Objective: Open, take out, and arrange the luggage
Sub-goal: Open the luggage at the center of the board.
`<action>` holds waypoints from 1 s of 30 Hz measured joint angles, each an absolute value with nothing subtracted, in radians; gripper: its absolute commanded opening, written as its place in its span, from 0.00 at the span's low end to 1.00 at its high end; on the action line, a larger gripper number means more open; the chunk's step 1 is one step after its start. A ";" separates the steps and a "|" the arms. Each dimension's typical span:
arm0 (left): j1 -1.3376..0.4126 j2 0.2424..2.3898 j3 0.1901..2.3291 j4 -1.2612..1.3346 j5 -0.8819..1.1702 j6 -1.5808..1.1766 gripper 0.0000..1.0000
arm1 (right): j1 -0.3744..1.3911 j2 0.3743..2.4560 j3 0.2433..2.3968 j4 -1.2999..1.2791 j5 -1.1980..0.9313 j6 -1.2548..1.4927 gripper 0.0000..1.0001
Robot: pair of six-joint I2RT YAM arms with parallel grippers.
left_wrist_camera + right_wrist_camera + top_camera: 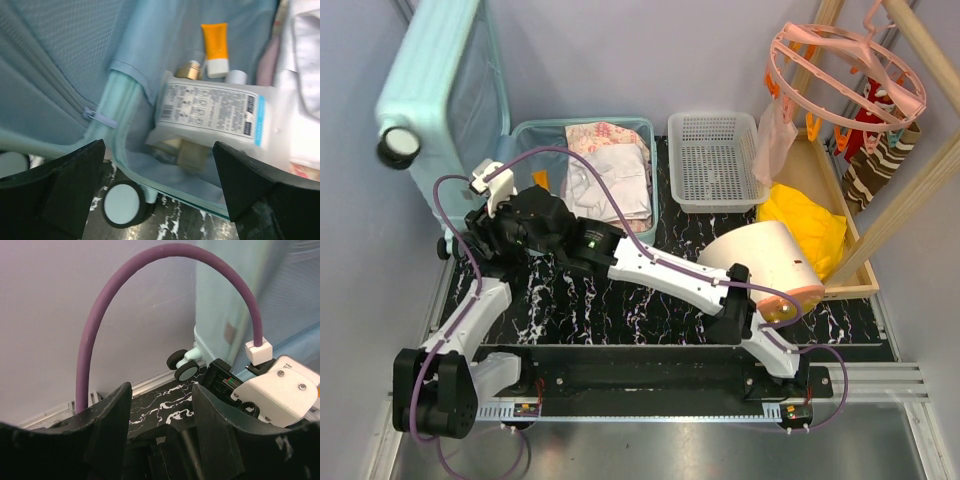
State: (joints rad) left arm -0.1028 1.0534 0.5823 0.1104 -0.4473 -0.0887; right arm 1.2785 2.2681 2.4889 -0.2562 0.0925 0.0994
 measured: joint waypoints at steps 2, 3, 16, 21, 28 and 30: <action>-0.102 1.065 0.582 0.130 -0.485 -0.068 0.99 | 1.276 2.268 2.489 -0.257 0.084 0.099 0.62; -0.101 1.070 0.582 0.135 -0.501 -0.059 0.99 | 1.275 2.268 2.489 -0.258 0.082 0.099 0.62; -0.084 1.076 0.582 0.174 -0.556 -0.030 0.99 | 1.275 2.268 2.469 -0.221 0.060 0.102 0.65; -0.086 1.068 0.581 0.167 -0.532 -0.031 0.99 | 1.278 2.236 2.409 -0.181 0.061 0.107 0.75; -0.202 1.038 0.581 0.163 -0.464 -0.017 0.99 | 1.285 2.023 2.109 -0.123 0.121 0.101 0.80; -0.243 1.036 0.583 0.160 -0.442 -0.013 0.99 | 1.267 1.928 1.983 -0.105 0.130 0.121 0.80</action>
